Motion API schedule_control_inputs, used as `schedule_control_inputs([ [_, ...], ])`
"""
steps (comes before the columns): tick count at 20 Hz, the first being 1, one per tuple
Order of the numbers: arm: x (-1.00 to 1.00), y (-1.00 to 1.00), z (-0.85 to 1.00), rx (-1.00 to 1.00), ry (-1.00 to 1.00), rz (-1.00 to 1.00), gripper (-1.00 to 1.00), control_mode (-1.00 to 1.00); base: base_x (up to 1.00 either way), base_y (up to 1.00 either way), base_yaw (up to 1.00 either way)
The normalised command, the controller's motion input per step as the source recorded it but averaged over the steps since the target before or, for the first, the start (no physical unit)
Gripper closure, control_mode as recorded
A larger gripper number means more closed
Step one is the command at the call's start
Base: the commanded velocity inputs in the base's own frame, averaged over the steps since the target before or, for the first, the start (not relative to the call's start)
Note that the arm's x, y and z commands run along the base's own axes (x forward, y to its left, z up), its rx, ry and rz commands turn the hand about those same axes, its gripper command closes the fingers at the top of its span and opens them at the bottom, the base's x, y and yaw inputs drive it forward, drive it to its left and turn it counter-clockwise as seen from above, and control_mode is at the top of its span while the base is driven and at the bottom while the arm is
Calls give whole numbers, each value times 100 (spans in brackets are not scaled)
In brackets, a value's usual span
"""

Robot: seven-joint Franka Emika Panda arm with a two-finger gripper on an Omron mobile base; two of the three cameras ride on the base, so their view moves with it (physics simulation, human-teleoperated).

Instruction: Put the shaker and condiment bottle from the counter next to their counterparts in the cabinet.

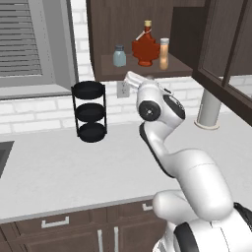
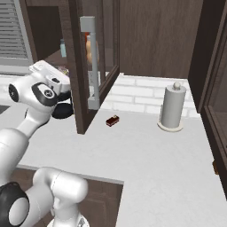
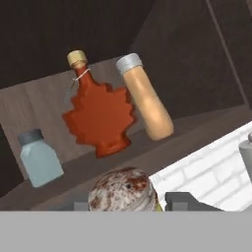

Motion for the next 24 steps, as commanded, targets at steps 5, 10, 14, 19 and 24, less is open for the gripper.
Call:
schedule_control_inputs([
  [5,0,0,61,7,-7,16,100,-100,0,0,0],
  [10,0,0,68,3,0,14,100,-100,0,0,0],
  [14,0,0,83,4,0,11,100,-100,0,0,0],
  [19,0,2,84,1,9,9,100,-100,0,0,0],
  [24,2,18,8,-1,3,8,100,-100,0,0,0],
])
